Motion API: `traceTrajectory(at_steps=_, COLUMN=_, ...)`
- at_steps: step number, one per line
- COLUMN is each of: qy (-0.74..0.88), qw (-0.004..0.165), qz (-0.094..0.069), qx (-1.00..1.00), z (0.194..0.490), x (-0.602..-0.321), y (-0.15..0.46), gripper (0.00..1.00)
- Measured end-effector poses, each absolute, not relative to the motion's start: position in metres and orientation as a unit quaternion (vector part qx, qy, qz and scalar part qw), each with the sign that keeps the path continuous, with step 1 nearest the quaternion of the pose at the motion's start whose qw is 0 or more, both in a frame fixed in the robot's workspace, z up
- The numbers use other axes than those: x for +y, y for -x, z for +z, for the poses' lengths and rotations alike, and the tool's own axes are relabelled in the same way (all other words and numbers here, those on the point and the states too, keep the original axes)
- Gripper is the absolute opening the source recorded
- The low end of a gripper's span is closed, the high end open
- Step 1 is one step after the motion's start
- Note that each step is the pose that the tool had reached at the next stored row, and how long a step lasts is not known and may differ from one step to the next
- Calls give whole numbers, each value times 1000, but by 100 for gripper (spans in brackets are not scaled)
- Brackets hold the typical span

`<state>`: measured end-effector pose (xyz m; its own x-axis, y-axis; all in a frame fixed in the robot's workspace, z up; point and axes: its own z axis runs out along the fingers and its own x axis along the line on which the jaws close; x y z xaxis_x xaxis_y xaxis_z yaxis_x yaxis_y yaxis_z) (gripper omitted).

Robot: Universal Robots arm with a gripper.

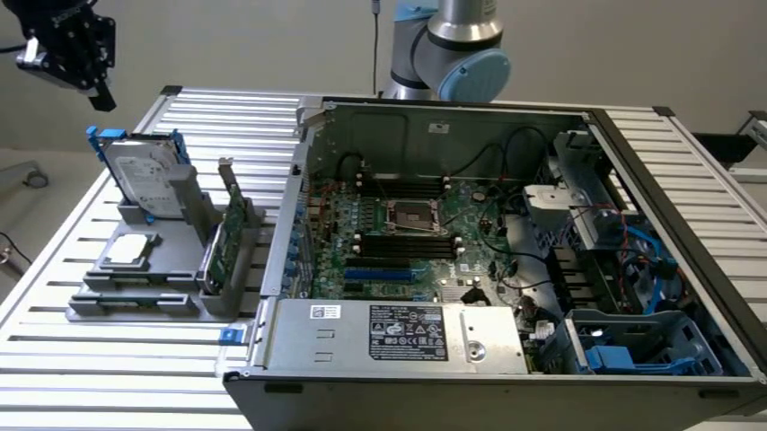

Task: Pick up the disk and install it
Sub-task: 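Pick up the disk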

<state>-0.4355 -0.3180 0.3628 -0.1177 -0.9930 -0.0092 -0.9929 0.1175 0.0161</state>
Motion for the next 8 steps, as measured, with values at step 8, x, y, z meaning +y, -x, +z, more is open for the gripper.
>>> traceTrajectory(at_steps=8, qy=-716, qw=3, qz=-9, qx=-698, z=363, x=-318, y=436, gripper=11)
